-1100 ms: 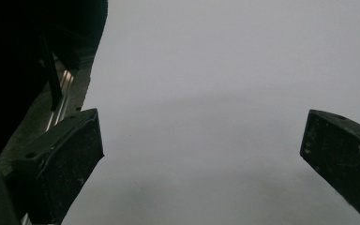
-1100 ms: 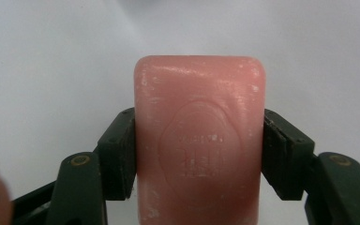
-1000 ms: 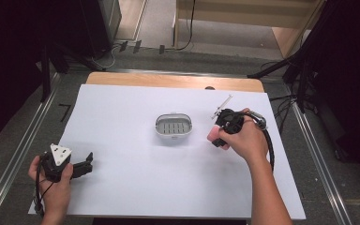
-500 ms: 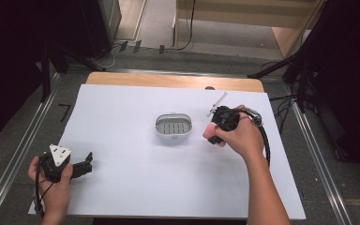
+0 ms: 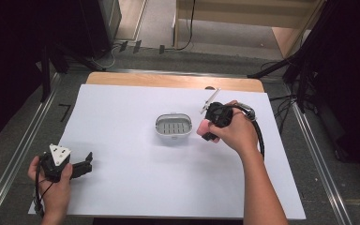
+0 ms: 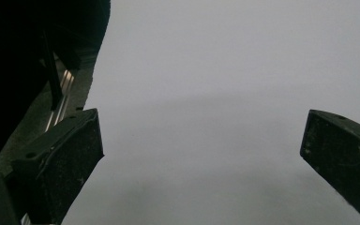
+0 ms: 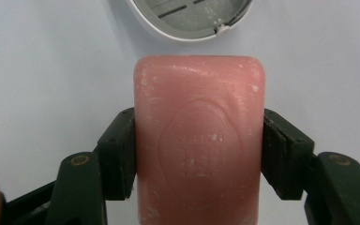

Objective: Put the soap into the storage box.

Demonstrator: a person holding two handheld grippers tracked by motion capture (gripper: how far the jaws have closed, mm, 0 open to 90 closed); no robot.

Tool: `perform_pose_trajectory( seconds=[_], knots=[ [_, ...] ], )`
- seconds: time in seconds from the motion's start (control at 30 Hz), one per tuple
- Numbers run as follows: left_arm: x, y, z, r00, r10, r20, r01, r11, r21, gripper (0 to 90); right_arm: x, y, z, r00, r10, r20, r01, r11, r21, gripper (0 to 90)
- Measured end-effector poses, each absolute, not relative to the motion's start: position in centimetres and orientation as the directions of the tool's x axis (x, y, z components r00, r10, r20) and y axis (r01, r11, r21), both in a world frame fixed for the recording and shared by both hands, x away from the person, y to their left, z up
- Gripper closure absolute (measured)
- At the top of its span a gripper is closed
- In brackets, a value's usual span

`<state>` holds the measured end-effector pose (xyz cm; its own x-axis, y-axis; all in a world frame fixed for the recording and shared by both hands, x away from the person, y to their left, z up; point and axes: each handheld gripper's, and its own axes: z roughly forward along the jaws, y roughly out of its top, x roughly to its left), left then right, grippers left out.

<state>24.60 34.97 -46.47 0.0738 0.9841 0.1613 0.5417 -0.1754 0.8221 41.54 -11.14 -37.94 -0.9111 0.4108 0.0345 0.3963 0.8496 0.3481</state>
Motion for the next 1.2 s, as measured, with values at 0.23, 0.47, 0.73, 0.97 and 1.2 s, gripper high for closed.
perform_pose_trajectory(
  seconds=[0.23,0.47,0.73,0.97,1.2],
  knots=[
    [24.7,35.0,-46.5,0.075,0.985,0.158,0.548,-0.173,0.819,0.0,41.8,-10.2,-37.9,-0.923,0.381,0.050,0.374,0.859,0.351,38.4],
    [24.8,35.1,-46.5,0.073,0.985,0.154,0.555,-0.168,0.815,0.0,42.2,-9.4,-37.6,-0.931,0.360,0.058,0.356,0.863,0.357,38.4],
    [24.8,35.1,-46.5,0.067,0.986,0.152,0.558,-0.163,0.813,0.0,42.7,-8.5,-37.3,-0.945,0.321,0.064,0.321,0.872,0.369,38.4],
    [24.8,35.0,-46.5,0.071,0.985,0.155,0.558,-0.168,0.813,0.0,42.8,-7.8,-37.6,-0.951,0.301,0.064,0.303,0.875,0.378,38.4],
    [24.8,35.1,-46.5,0.069,0.986,0.151,0.556,-0.164,0.815,0.0,43.0,-6.5,-37.6,-0.959,0.276,0.060,0.277,0.882,0.380,38.4]
  ],
)
